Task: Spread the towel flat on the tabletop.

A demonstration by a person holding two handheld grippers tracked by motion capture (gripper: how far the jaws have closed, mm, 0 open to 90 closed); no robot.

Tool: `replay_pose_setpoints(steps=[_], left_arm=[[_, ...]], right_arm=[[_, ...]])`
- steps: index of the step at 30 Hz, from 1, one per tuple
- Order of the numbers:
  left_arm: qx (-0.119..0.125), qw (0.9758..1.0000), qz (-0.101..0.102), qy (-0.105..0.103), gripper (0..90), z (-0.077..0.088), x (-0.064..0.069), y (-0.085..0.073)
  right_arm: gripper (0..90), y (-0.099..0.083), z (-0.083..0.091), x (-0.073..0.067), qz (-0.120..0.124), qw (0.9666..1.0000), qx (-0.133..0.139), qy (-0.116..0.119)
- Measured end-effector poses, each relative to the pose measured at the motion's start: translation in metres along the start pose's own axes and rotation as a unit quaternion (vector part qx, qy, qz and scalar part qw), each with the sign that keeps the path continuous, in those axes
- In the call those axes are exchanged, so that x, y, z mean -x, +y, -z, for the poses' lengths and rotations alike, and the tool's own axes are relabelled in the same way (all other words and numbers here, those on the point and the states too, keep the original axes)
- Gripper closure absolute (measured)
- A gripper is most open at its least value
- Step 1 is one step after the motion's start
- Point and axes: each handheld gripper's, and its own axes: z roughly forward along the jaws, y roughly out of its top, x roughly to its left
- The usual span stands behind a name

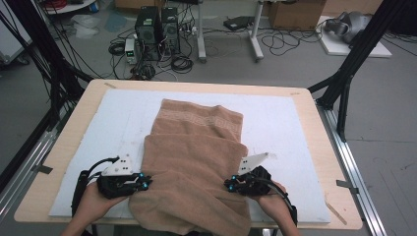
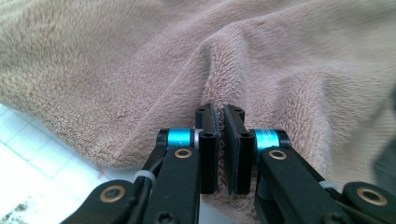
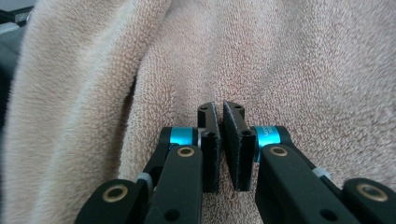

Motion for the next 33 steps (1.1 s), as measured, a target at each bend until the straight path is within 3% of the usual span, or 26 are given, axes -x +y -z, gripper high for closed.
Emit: replay_pose_setpoints(steps=[5,7,10,13,16,20,24,25,27,30,33], left_arm=[[0.001,0.9997,-0.017,-0.017,83.8,0.016,0.009,0.006],[0.000,0.9997,-0.020,-0.013,79.1,0.019,0.006,0.011],[0.024,0.9997,-0.009,-0.004,66.4,0.020,-0.001,0.017],[0.036,0.9993,0.005,0.009,62.2,0.011,-0.012,0.019],[0.020,0.9994,0.016,0.025,62.0,-0.004,-0.022,0.017],[-0.011,0.9991,0.033,0.026,60.8,-0.028,-0.032,0.011],[-0.051,0.9978,0.026,0.033,59.9,-0.048,-0.033,0.007],[-0.063,0.9973,0.022,0.032,60.3,-0.052,-0.033,0.007],[-0.063,0.9975,0.011,0.032,65.3,-0.055,-0.031,0.007],[-0.065,0.9977,0.002,0.022,80.2,-0.054,-0.028,0.007],[-0.065,0.9976,-0.005,0.022,84.9,-0.051,-0.025,0.007]], right_arm=[[83.5,0.001,0.012,-0.011,0.006,0.9998,0.009,0.014],[78.1,0.003,0.017,-0.012,0.004,0.9998,0.017,0.005],[70.4,0.007,0.027,-0.008,-0.004,0.9989,0.043,-0.018],[66.6,0.010,0.030,0.000,-0.012,0.9978,0.052,-0.038],[65.1,0.009,0.023,0.009,-0.017,0.9983,0.039,-0.041],[62.8,0.003,0.006,0.019,-0.027,0.9989,0.018,-0.036],[62.9,-0.003,-0.012,0.021,-0.031,0.9991,-0.004,-0.029],[63.7,-0.004,-0.014,0.020,-0.030,0.9991,0.004,-0.031],[66.4,-0.006,-0.013,0.021,-0.034,0.9989,0.008,-0.032],[76.1,-0.005,-0.013,0.020,-0.030,0.9988,0.002,-0.040],[83.8,-0.003,-0.014,0.020,-0.024,0.9993,-0.004,-0.028]])
